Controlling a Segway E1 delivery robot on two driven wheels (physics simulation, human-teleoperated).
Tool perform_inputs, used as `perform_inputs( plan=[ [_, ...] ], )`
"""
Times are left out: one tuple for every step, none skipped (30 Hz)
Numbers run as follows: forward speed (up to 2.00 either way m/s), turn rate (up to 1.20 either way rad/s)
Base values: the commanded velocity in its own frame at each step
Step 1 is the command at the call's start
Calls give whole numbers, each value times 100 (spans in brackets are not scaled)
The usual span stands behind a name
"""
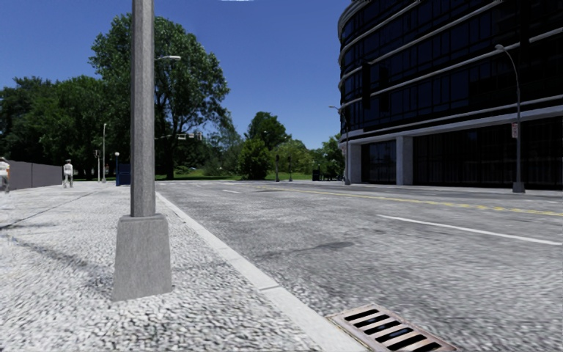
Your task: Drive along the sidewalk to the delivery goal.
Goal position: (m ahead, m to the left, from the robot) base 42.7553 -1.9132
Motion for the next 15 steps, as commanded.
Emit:
perform_inputs(
  plan=[
    [75, 65],
    [75, 65],
    [75, 65],
    [75, 65],
    [75, 65],
    [76, 68],
    [76, 68],
    [79, 73],
    [80, 77],
    [82, 78],
    [82, 78],
    [83, 78],
    [84, 79],
    [84, 81],
    [84, 81]
  ],
)
